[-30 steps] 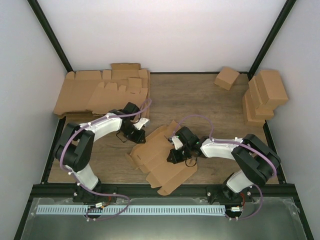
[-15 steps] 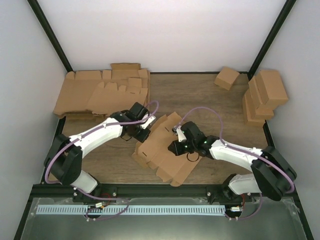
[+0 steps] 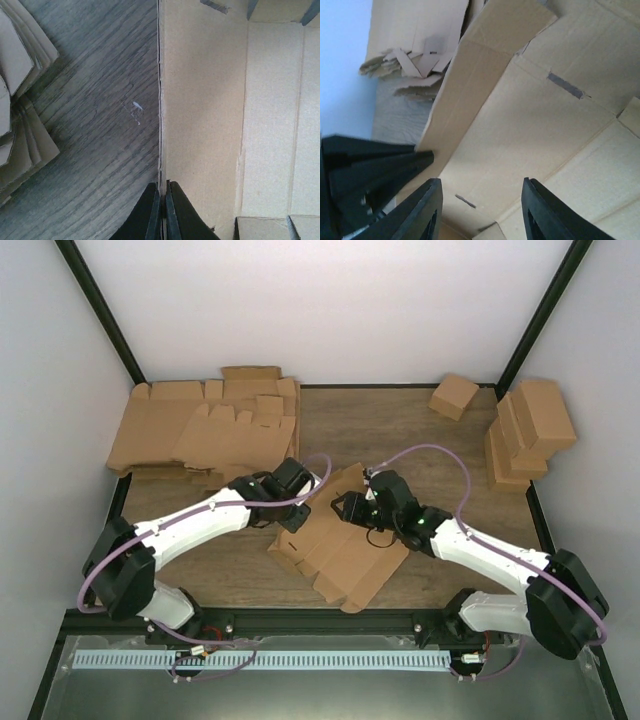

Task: Fold the paper box

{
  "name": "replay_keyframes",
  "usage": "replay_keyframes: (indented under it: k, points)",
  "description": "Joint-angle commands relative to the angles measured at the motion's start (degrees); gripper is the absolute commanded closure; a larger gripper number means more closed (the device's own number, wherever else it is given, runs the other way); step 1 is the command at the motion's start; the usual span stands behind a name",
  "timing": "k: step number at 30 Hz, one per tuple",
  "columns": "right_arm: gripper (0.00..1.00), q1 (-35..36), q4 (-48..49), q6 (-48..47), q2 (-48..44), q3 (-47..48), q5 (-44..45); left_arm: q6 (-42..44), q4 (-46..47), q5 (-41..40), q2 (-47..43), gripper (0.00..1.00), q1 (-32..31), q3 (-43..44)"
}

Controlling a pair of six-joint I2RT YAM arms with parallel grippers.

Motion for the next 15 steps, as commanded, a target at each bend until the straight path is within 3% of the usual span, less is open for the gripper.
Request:
replay_keyframes:
  k: [1,7,10,15]
  points:
    - [0.54,-0.4,2.8,9.9,0.3,2.2,2.9,-1.5,1.7,-4.6,-2.2,0.96,-3.1,-1.0]
    - [0.52,-0.7,5.3,14.6,3.0,3.2,0.5,-2.1,2.4,-7.2,-2.9,0.96,-5.2,-1.8]
    - [0.34,-0.8,7.9,15.8,3.0,2.5,-0.1,-2.1,2.5,-7.7,-2.5,0.96,-6.0,-1.9]
    - [0.36,-1.3,11.1,16.0,4.7,2.7,-2.2,-2.6,2.6,-9.4,-2.5,0.96,-8.2,-2.3]
